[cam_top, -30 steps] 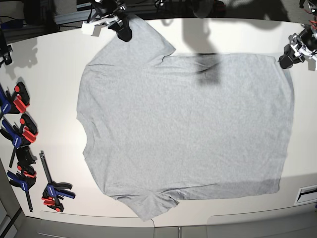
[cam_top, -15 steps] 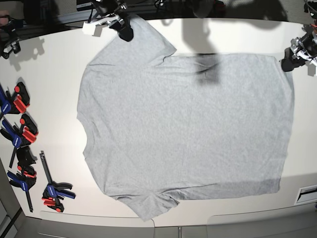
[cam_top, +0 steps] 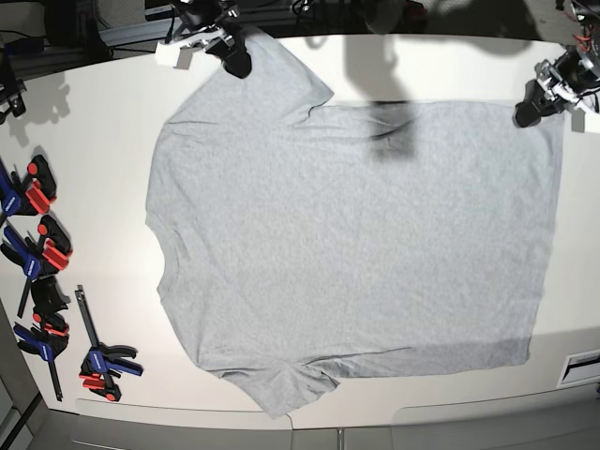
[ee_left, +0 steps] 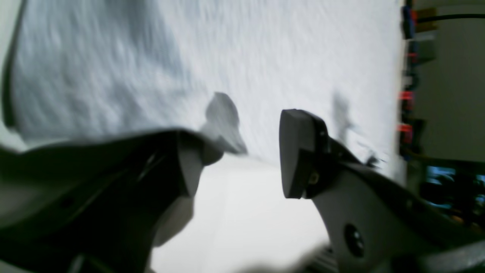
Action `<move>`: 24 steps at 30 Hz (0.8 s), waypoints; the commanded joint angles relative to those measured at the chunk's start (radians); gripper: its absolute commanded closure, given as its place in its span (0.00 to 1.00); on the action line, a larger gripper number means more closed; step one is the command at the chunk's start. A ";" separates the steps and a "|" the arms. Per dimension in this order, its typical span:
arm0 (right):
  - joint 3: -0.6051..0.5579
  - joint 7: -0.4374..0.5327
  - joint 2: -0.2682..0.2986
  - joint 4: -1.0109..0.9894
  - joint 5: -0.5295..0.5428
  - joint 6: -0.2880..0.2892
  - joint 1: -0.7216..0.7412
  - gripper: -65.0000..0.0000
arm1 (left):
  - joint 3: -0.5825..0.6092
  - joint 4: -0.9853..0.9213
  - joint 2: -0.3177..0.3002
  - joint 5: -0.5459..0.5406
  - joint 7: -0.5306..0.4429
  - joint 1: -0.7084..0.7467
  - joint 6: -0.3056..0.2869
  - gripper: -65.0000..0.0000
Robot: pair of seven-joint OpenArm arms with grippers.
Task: Fold the T-shirt properly
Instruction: 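Grasp the grey shirt's shoulder edges with left and right grippers, then lift the shoulders and pull the shirt toward the robot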
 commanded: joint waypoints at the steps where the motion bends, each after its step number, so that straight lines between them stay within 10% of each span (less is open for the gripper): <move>1: 0.004 0.005 0.003 0.014 0.011 0.027 -0.008 1.00 | -0.003 0.003 -0.016 0.058 0.000 0.006 0.023 0.53; 10: 0.004 0.005 0.003 0.014 0.011 0.027 -0.008 1.00 | -0.003 0.003 -0.020 0.091 -0.042 0.006 0.024 0.54; 16: 0.004 0.005 0.003 0.014 0.011 0.027 -0.008 1.00 | -0.003 0.003 -0.020 0.101 -0.078 0.006 0.024 0.99; 24: 0.053 0.006 0.002 0.048 0.015 0.092 -0.049 1.00 | -0.004 0.003 -0.020 0.101 -0.102 0.010 0.023 1.00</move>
